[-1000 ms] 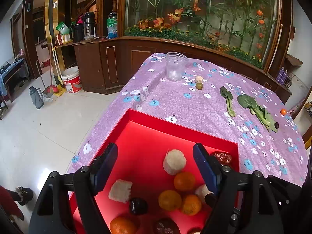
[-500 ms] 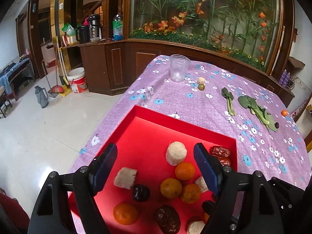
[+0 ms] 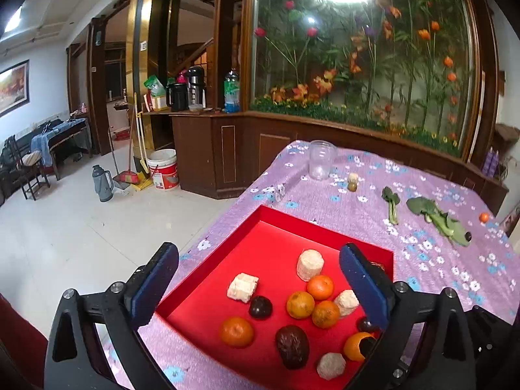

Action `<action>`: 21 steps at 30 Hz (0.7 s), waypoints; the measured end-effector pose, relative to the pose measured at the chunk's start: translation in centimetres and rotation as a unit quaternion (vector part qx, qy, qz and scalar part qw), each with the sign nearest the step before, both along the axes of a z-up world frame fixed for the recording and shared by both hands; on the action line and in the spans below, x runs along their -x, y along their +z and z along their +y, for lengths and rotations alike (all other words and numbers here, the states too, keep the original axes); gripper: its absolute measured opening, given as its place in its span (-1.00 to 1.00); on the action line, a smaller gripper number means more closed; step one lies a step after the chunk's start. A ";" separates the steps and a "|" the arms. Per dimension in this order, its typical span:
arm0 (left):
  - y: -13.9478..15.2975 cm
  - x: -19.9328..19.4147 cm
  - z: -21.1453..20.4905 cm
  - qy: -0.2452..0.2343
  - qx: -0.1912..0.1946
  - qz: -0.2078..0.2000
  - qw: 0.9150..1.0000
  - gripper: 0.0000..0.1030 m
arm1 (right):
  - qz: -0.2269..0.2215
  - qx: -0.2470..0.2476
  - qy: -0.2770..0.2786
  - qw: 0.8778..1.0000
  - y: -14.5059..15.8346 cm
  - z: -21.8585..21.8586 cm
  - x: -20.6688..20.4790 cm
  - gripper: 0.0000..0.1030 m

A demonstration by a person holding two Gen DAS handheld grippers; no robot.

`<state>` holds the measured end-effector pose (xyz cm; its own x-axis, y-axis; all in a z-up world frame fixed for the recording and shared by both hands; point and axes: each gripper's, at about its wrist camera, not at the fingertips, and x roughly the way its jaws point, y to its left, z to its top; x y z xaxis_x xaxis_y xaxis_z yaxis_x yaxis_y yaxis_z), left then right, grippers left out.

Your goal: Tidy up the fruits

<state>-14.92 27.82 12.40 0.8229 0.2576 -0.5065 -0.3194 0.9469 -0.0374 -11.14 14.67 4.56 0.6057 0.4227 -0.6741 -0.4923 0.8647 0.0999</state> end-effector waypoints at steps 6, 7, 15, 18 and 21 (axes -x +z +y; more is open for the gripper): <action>-0.1 2.1 -1.0 0.001 0.005 -0.004 1.000 0.93 | -0.012 -0.005 -0.024 1.000 0.2 -1.4 1.6 0.64; -0.2 2.4 -1.4 -0.001 0.001 -0.002 1.000 0.93 | -0.014 -0.004 -0.027 1.000 0.3 -1.6 1.8 0.66; -1.1 3.4 -5.0 -0.036 -0.022 0.022 0.999 0.93 | -0.038 0.008 -0.058 0.998 0.2 -4.0 3.9 0.73; -1.2 3.9 -6.2 -0.045 -0.034 0.023 0.998 0.93 | -0.041 0.006 -0.067 0.997 0.2 -4.9 4.4 0.74; -0.9 4.5 -6.9 -0.049 -0.045 0.018 0.998 0.93 | -0.044 0.000 -0.073 0.996 0.3 -5.7 5.0 0.74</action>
